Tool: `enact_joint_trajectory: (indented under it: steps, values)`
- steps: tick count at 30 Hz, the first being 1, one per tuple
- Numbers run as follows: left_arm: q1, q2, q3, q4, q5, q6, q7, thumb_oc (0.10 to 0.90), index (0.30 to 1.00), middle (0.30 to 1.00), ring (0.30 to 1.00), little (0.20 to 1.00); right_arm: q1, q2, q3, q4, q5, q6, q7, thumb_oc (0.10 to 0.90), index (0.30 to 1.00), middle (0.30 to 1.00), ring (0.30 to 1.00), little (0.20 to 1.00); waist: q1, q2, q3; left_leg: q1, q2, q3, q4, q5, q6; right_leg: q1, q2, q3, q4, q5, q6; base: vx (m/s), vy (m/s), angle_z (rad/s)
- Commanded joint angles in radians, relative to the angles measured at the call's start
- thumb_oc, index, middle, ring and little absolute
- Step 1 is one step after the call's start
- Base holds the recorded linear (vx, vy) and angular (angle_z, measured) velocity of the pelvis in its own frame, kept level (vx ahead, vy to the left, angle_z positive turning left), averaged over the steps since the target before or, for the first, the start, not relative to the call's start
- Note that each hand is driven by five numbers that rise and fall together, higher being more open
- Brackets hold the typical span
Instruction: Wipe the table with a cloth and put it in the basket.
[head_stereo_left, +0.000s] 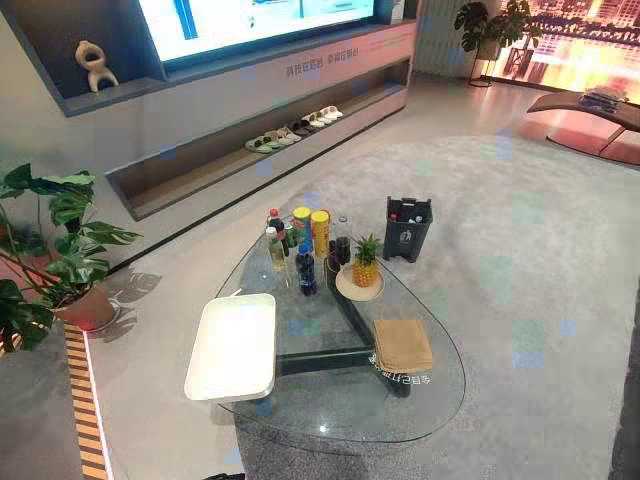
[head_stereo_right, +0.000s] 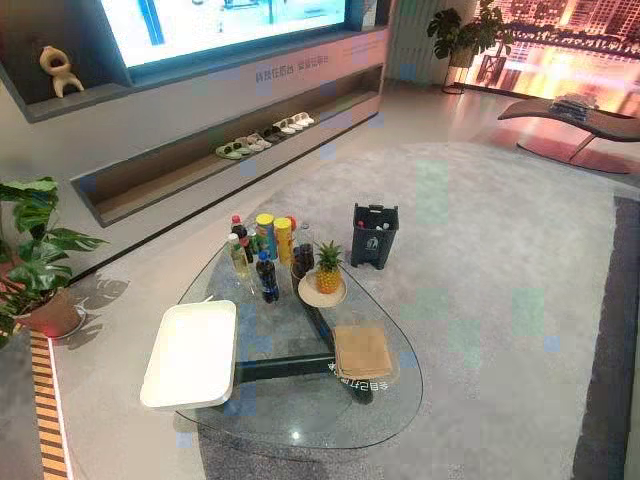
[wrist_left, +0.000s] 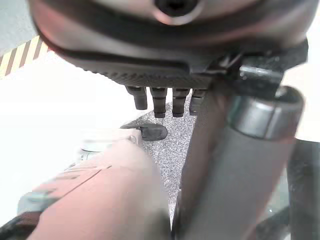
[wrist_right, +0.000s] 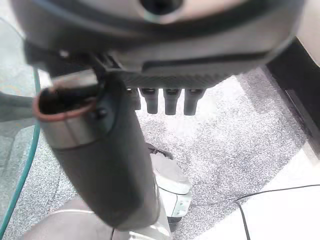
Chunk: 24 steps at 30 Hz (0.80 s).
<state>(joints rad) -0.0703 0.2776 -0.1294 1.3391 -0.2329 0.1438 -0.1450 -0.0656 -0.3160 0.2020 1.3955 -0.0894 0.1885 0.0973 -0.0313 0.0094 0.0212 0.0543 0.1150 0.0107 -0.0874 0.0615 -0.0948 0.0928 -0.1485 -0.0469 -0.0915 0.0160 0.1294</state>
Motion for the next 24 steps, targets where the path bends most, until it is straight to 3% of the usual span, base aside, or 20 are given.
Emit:
enact_joint_trajectory:
  steps: [1,24]
  values:
    - [-0.051,-0.009,-0.028,0.069,0.041,0.001,0.001,0.8,0.9,0.9,0.9,0.9,-0.067,-0.005,0.017,0.053,-0.026,0.01,-0.003,0.8,0.9,0.9,0.9,0.9,0.017,-0.005,0.038,0.019,-0.063,0.011,0.0,-0.076,0.028,-0.004,0.043,-0.037,0.004,0.001,-0.014,-0.1,-0.046,-0.62]
    - [-0.046,-0.01,-0.026,0.066,0.041,-0.005,-0.001,0.8,0.9,0.9,0.9,0.9,-0.064,-0.005,0.017,0.054,-0.024,0.007,-0.005,0.8,0.9,0.9,0.9,0.9,0.019,-0.004,0.036,0.018,-0.064,0.009,0.0,-0.075,0.028,-0.003,0.043,-0.04,0.004,0.0,-0.015,0.0,0.0,0.0]
